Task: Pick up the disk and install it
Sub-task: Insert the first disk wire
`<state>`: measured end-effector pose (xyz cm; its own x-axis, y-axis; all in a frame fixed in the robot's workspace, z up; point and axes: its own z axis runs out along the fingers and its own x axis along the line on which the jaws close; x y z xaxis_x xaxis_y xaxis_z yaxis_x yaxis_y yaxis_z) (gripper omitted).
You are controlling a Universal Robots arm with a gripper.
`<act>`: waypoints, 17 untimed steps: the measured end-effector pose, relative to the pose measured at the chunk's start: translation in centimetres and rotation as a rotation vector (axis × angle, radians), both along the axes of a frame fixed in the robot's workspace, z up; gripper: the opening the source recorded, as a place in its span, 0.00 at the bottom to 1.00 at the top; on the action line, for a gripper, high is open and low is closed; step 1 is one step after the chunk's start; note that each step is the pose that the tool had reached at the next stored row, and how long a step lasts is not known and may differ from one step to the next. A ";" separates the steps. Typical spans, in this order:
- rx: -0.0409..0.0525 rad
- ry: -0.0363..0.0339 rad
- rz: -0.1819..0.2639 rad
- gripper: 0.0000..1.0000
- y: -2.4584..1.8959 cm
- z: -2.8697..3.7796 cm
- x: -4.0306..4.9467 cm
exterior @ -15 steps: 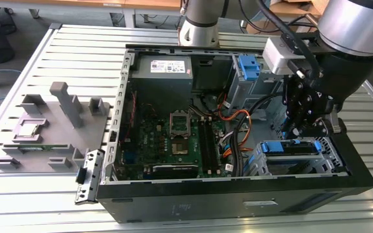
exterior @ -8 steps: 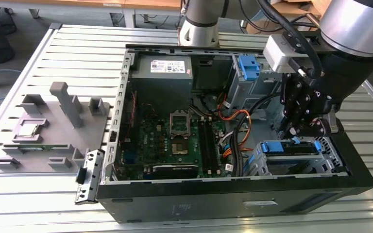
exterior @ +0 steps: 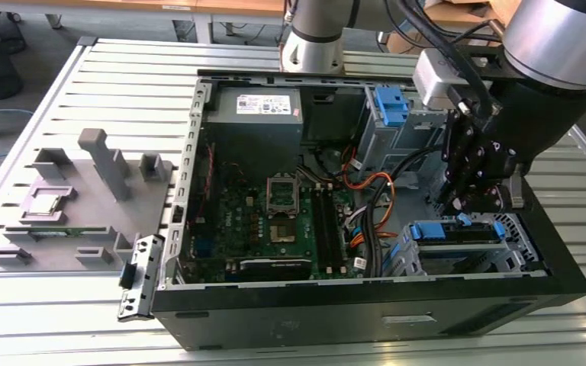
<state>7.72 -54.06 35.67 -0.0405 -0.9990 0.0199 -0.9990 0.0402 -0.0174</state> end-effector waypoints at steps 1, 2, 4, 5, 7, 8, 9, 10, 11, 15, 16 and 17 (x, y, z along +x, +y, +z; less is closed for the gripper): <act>0.0001 0.0000 -0.009 0.24 0.00 0.00 0.04; 0.0002 0.0000 -0.016 0.24 0.00 -0.01 0.11; 0.0002 0.0000 -0.020 0.24 -0.01 -0.01 0.45; 0.0000 0.0003 -0.020 0.24 0.00 -0.01 0.71; 0.0001 0.0012 -0.020 0.24 0.00 -0.01 1.28; 0.0000 0.0017 -0.020 0.24 0.00 -0.01 1.57; -0.0001 0.0017 -0.021 0.24 0.00 0.00 1.74; 0.0001 0.0019 -0.025 0.24 0.01 -0.01 1.83; 0.0000 0.0018 -0.030 0.24 0.01 -0.01 1.93; 0.0000 0.0019 -0.039 0.24 0.00 -0.01 2.53; -0.0001 0.0019 -0.040 0.24 0.00 0.00 2.74; 0.0001 0.0019 -0.042 0.24 0.00 -0.01 2.89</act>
<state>10.61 -54.06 35.66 -0.0821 -0.9964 0.0199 -0.9965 0.0818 -0.0155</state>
